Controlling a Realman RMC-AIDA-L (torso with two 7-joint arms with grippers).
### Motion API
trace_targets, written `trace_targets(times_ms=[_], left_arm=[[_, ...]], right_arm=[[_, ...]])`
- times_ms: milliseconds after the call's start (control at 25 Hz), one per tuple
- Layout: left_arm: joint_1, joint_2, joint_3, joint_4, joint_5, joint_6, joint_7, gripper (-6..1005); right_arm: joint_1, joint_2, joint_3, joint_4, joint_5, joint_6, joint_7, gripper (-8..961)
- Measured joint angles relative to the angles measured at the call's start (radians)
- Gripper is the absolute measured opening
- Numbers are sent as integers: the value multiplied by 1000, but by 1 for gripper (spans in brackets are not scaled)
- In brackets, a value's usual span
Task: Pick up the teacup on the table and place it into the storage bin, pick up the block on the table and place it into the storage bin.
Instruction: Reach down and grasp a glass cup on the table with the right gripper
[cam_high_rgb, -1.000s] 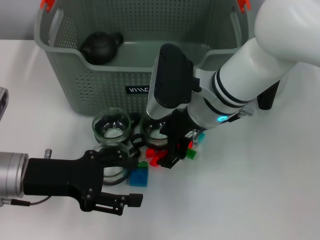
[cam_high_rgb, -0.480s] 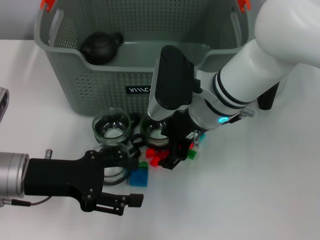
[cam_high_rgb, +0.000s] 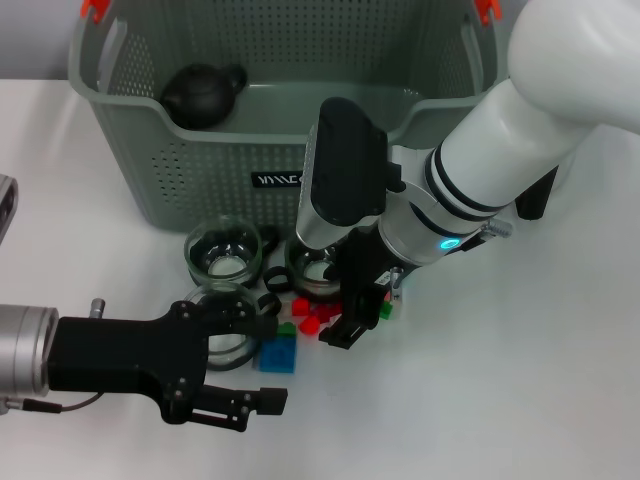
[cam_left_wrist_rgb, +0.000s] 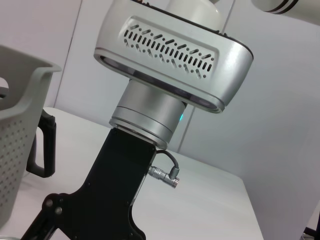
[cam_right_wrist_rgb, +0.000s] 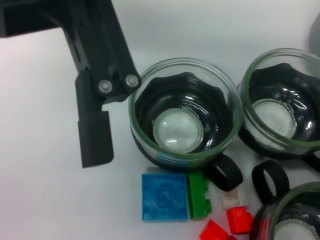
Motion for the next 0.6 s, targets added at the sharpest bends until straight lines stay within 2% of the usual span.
trace_targets(times_ms=[600], left_arm=[[2,0,-22,0,0,4,-1,763]], right_arm=[[19,-5,5,-4,-2,-61,0,832]])
